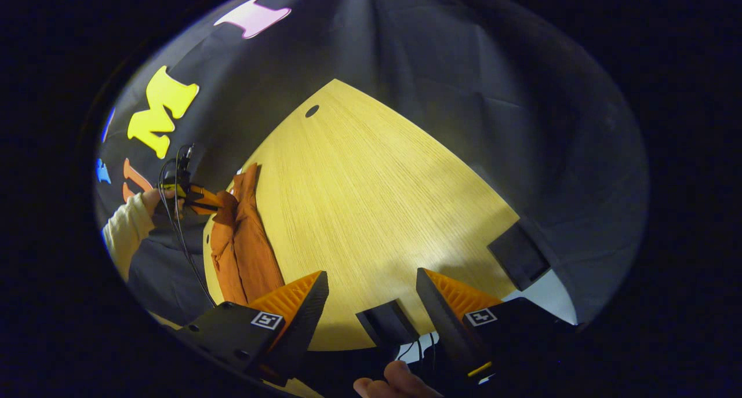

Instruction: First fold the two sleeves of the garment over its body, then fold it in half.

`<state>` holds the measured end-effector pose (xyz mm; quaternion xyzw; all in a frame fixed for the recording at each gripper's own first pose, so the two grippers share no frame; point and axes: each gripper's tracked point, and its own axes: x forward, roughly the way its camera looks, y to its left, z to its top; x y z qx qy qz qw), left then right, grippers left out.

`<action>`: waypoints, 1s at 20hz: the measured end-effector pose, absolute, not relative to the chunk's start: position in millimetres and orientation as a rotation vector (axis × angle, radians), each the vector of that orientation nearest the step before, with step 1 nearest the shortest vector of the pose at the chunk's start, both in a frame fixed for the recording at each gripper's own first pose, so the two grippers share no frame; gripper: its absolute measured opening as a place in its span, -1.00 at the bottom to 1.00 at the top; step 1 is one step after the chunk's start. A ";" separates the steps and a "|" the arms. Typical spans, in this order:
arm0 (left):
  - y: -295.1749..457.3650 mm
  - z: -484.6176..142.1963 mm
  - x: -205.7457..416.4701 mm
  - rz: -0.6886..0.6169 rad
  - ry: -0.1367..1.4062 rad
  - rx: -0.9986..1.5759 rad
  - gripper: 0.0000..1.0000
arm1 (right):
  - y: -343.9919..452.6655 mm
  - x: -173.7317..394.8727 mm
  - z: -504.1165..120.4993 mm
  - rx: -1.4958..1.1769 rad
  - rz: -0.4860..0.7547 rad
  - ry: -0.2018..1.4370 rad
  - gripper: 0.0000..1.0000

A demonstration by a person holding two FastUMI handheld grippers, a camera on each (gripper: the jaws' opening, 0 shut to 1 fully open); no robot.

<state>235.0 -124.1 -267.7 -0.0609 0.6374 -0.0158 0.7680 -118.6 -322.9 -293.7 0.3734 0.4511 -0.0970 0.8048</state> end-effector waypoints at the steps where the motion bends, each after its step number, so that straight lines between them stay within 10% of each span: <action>1: -125.2 -265.8 233.7 -0.035 1.378 -0.159 -0.60 | -321.7 -119.3 -293.6 0.807 -0.210 0.966 0.87; 4: -123.5 -254.2 226.0 -0.040 1.357 -0.219 0.56 | -305.0 -114.3 -291.3 0.801 -0.189 0.964 0.95; 5: -120.6 -250.0 221.7 -0.051 1.352 -0.233 0.67 | -297.7 -110.8 -291.3 0.780 -0.183 0.972 0.95; 10: -79.5 -231.4 194.3 -0.050 1.307 -0.284 1.00 | -249.4 -94.4 -283.9 0.675 -0.087 1.005 0.95; 20: 56.3 -237.7 45.9 -0.096 1.359 -0.243 0.99 | -154.1 -81.9 -297.5 0.413 0.125 1.133 0.95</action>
